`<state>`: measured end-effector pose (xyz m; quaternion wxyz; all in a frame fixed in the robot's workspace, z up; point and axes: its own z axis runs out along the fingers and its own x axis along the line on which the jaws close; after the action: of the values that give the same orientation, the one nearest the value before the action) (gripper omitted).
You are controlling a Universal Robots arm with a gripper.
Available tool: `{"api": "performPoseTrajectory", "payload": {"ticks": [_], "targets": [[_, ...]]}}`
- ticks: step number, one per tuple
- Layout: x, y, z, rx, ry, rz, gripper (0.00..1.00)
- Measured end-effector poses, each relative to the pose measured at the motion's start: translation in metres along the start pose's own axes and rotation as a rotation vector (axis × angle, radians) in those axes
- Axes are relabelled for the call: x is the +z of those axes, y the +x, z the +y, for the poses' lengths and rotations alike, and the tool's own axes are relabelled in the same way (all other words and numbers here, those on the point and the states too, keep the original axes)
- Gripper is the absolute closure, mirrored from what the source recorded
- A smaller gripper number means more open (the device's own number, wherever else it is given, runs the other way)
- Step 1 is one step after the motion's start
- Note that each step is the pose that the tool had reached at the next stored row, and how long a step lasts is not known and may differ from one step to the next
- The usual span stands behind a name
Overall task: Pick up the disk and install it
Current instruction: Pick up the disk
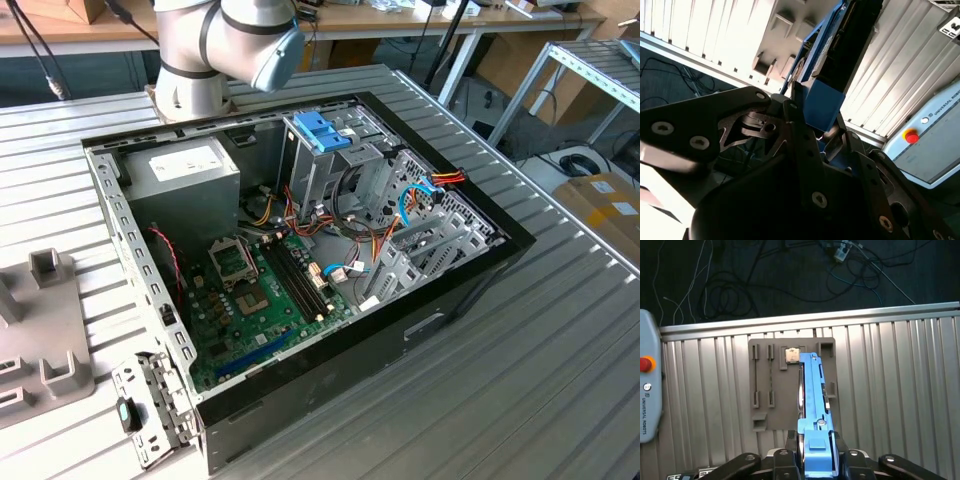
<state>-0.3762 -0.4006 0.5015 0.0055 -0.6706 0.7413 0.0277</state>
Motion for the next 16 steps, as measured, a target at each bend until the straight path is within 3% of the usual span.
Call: {"api": "performPoseTrajectory", "payload": {"ticks": [8, 10, 16], "targets": [[-0.0008, 0.006, -0.0237, 0.0, -0.0026, 0.0003, 0.63], [-0.0012, 0.0077, -0.0348, 0.0, -0.0036, 0.0004, 0.63], [-0.0019, 0.0104, -0.0564, 0.0, -0.0059, 0.0006, 0.63]]}}
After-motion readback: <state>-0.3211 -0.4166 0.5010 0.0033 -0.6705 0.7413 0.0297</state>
